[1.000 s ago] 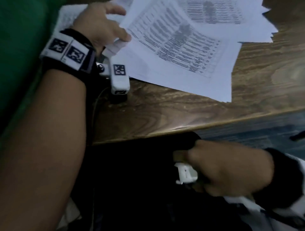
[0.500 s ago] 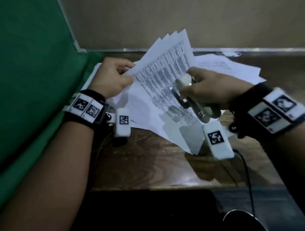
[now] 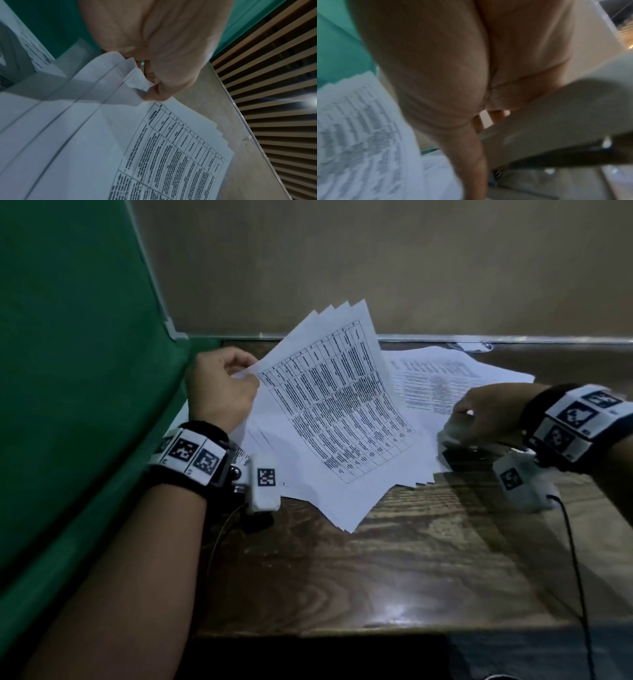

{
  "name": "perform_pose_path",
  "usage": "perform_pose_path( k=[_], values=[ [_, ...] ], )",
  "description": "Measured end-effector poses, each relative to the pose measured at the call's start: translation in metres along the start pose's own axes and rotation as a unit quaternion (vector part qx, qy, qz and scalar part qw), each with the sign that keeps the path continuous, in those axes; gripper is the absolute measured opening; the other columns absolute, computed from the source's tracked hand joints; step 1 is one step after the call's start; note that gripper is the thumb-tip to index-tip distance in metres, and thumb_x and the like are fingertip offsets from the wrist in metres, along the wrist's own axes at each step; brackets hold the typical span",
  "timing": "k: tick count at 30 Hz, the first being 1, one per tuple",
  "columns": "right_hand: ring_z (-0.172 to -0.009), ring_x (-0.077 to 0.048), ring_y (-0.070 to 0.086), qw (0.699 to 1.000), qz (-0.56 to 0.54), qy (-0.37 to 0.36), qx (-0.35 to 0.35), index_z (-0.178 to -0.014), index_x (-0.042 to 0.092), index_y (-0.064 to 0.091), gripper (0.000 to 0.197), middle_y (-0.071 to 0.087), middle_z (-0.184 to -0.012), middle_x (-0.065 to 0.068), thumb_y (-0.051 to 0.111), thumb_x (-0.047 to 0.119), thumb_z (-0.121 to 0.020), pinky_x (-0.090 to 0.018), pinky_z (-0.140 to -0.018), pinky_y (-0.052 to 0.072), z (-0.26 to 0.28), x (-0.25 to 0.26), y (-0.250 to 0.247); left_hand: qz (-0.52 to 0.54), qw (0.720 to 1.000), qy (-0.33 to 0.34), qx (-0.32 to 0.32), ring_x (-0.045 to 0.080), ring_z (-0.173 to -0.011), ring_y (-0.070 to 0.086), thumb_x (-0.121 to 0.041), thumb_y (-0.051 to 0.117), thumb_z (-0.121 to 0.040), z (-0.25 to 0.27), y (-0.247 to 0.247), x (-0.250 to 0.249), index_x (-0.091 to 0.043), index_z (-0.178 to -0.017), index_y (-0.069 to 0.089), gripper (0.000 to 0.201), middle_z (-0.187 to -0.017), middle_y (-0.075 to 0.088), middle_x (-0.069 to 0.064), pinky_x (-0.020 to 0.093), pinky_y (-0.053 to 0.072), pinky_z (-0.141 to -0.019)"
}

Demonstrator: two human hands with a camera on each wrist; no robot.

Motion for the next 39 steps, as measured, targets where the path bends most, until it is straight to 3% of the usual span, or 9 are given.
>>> perform_pose_path(
  k=[5,9,12,17,21,24,27,32,39],
  values=[
    [-0.098,-0.015,0.056,0.997,0.066,0.005,0.05,-0.108,0.028,0.063,0.026,0.067,-0.122,0.001,0.075,0.042,-0.091,-0.031,-0.091,0.047,-0.005,-0.016,0.0,0.053,0.998,-0.01,-0.026,0.007,-0.075,0.067,0.008,0.064,-0.082,0.001,0.004,-0.006,-0.021,-0.085,0.073,0.03,-0.085,0.074,-0.002,0.016,0.055,-0.071],
    [-0.14,-0.023,0.048,0.998,0.042,0.025,0.049,-0.159,0.023,0.034,0.108,0.047,-0.158,-0.003,0.087,0.058,-0.071,-0.035,-0.114,0.036,-0.01,0.004,-0.02,0.043,0.997,0.015,-0.07,0.016,-0.082,0.07,0.001,0.064,-0.083,-0.005,-0.008,-0.005,-0.022,-0.088,0.076,0.026,-0.084,0.074,-0.004,0.033,0.061,-0.082],
    [-0.138,-0.022,0.051,0.988,-0.125,-0.078,-0.037,-0.158,0.036,0.029,0.138,0.051,-0.154,0.002,0.085,0.082,-0.041,-0.045,-0.12,0.037,-0.004,0.042,-0.06,0.036,0.992,0.078,-0.091,0.018,-0.087,0.073,-0.004,0.064,-0.085,-0.004,-0.014,-0.014,-0.012,-0.099,0.079,0.022,-0.09,0.076,-0.001,0.04,0.062,-0.086],
    [-0.104,-0.015,0.075,0.869,-0.414,-0.236,-0.132,-0.114,0.025,0.07,0.058,0.079,-0.112,0.005,0.087,0.051,-0.065,-0.048,-0.1,0.056,-0.021,0.077,-0.08,0.065,0.981,0.141,-0.117,0.0,-0.087,0.071,0.001,0.066,-0.088,-0.001,-0.021,-0.029,-0.011,-0.104,0.078,0.024,-0.093,0.074,-0.004,0.031,0.062,-0.088],
    [-0.072,-0.009,0.071,0.785,-0.532,-0.248,-0.198,-0.09,0.014,0.076,0.004,0.078,-0.082,0.005,0.077,0.018,-0.089,-0.028,-0.068,0.057,-0.036,0.075,-0.044,0.017,0.979,0.121,-0.164,0.007,-0.113,0.062,-0.015,0.078,-0.086,-0.003,-0.029,-0.023,-0.022,-0.145,0.055,0.064,-0.124,0.066,-0.002,0.023,0.049,-0.101],
    [-0.076,-0.017,0.066,0.707,-0.623,-0.253,-0.221,-0.086,0.015,0.078,0.013,0.075,-0.083,0.0,0.078,0.027,-0.084,-0.037,-0.072,0.055,-0.042,0.071,-0.021,0.055,0.99,-0.008,-0.127,0.015,-0.117,0.059,-0.029,0.085,-0.083,-0.006,-0.025,-0.015,-0.029,-0.162,0.022,0.1,-0.132,0.059,0.004,0.029,0.048,-0.103],
    [-0.072,-0.005,0.067,0.651,-0.655,-0.272,-0.272,-0.082,0.016,0.074,0.007,0.074,-0.076,0.011,0.073,0.015,-0.089,-0.023,-0.068,0.054,-0.035,0.075,-0.019,0.18,0.98,-0.08,0.003,0.012,-0.099,0.074,-0.017,0.081,-0.088,-0.001,-0.008,-0.016,-0.028,-0.148,0.039,0.074,-0.118,0.074,0.006,0.032,0.06,-0.088],
    [-0.086,0.004,0.07,0.657,-0.528,-0.271,-0.465,-0.1,0.0,0.07,0.014,0.074,-0.091,0.016,0.069,0.014,-0.097,-0.013,-0.073,0.053,-0.005,0.078,-0.026,0.161,0.986,0.046,-0.02,0.015,-0.105,0.072,0.001,0.065,-0.095,0.011,0.004,-0.039,-0.037,-0.114,0.054,0.043,-0.112,0.073,-0.005,0.039,0.058,-0.095],
    [-0.109,-0.004,0.068,0.6,-0.515,-0.301,-0.533,-0.121,-0.003,0.06,0.031,0.069,-0.116,0.0,0.068,0.015,-0.098,-0.018,-0.088,0.054,0.016,0.087,-0.025,0.195,0.975,0.092,-0.049,0.006,-0.126,0.06,-0.001,0.058,-0.096,0.025,0.007,-0.06,-0.014,-0.147,0.037,0.057,-0.138,0.062,-0.008,0.03,0.05,-0.108]
  ],
)
Point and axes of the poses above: each hand's wrist, its own z-axis away from the middle knuckle, its own y-axis out of the palm, x = y × z, the point moved 2 cm from there along -z, towards the middle knuckle
